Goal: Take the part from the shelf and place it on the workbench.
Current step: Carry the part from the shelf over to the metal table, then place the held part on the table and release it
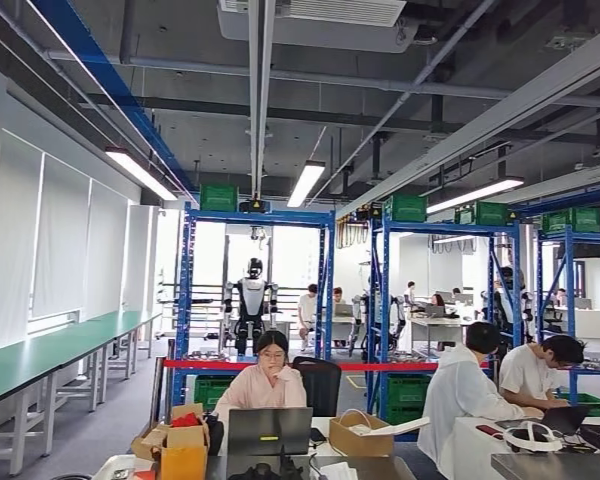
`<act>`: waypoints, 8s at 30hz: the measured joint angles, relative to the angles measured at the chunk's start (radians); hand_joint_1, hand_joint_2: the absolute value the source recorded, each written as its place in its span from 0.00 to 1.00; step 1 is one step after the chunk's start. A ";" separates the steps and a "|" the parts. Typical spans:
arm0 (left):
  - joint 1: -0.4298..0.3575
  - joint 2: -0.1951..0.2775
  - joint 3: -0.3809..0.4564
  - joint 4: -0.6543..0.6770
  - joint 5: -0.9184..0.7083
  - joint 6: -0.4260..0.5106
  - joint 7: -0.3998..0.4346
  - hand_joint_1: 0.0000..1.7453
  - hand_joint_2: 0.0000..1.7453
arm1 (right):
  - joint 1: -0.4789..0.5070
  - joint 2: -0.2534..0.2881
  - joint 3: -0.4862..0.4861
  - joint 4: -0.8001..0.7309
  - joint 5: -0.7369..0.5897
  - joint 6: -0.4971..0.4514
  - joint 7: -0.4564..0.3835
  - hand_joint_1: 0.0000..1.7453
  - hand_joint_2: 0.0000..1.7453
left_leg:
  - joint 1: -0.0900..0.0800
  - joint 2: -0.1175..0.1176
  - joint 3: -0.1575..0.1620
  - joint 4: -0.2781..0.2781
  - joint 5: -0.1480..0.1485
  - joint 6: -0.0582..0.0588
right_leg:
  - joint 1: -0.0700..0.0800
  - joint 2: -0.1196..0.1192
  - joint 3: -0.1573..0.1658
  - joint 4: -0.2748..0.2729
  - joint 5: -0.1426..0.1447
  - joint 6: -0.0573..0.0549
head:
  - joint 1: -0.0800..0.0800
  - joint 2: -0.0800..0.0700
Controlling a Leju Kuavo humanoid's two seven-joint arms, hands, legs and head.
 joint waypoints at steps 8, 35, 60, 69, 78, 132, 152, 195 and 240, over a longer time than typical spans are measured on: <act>0.001 0.004 0.000 0.000 -0.001 -0.001 0.000 0.00 1.00 | 0.005 0.007 -0.012 -0.004 -0.012 0.001 -0.004 1.00 1.00 | 0.002 0.005 -0.087 0.183 -0.100 -0.033 | -0.009 -0.003 0.044 -0.055 0.001 -0.022 | 0.000 0.000; 0.002 0.007 0.000 0.000 -0.009 -0.001 -0.003 0.00 1.00 | 0.024 0.023 -0.018 0.009 -0.005 0.001 0.006 1.00 1.00 | 0.008 -0.003 0.057 -0.018 -0.058 -0.024 | -0.009 0.003 0.000 -0.031 0.009 -0.006 | -0.001 0.000; 0.004 0.005 -0.001 0.000 -0.014 -0.002 -0.008 0.00 1.00 | 0.028 0.023 -0.015 0.016 -0.007 0.001 0.004 1.00 1.00 | 0.006 0.003 0.056 -0.002 -0.055 0.002 | 0.002 0.001 -0.061 0.058 0.004 0.008 | -0.002 0.000; -0.004 0.004 -0.001 0.000 -0.017 -0.008 -0.009 0.00 1.00 | 0.021 0.024 -0.015 0.015 -0.007 0.001 0.005 1.00 1.00 | 0.007 0.007 -0.031 0.174 -0.106 -0.028 | 0.001 -0.001 0.034 -0.061 0.007 -0.025 | -0.001 0.000; 0.001 0.007 -0.001 0.000 -0.018 -0.008 -0.006 0.00 1.00 | 0.024 0.024 -0.011 0.020 -0.008 -0.004 0.006 1.00 1.00 | 0.011 0.010 -0.063 0.004 0.045 -0.028 | -0.010 0.004 0.105 -0.045 -0.073 0.015 | -0.001 0.000; 0.023 0.003 -0.018 0.000 -0.096 0.010 0.074 0.00 1.00 | 0.024 -0.001 -0.036 0.008 0.054 -0.027 -0.013 1.00 1.00 | 0.005 0.008 -0.110 0.234 -0.118 -0.035 | 0.002 -0.013 0.041 -0.063 0.008 -0.030 | -0.004 0.000; 0.012 -0.001 -0.018 0.000 -0.118 0.005 0.065 0.00 1.00 | -0.001 -0.008 -0.139 -0.057 0.162 -0.179 -0.045 1.00 1.00 | 0.007 0.004 -0.030 0.002 0.021 -0.005 | -0.006 -0.003 -0.013 0.038 -0.018 0.007 | -0.003 0.000; -0.011 -0.007 -0.075 0.000 -0.205 -0.030 0.036 0.00 1.00 | -0.393 0.082 -0.261 0.805 1.583 -0.742 0.426 1.00 1.00 | 0.008 0.007 -0.142 0.211 -0.048 -0.037 | -0.012 -0.004 0.011 -0.030 0.004 -0.012 | -0.003 0.000; -0.009 -0.003 -0.130 0.000 -0.248 -0.008 -0.030 0.00 0.00 | -0.355 0.078 -0.421 0.853 1.082 -0.617 0.011 0.00 0.00 | 0.009 0.007 -0.030 -0.010 0.036 -0.005 | -0.023 0.001 -0.124 0.262 -0.117 0.040 | -0.004 0.000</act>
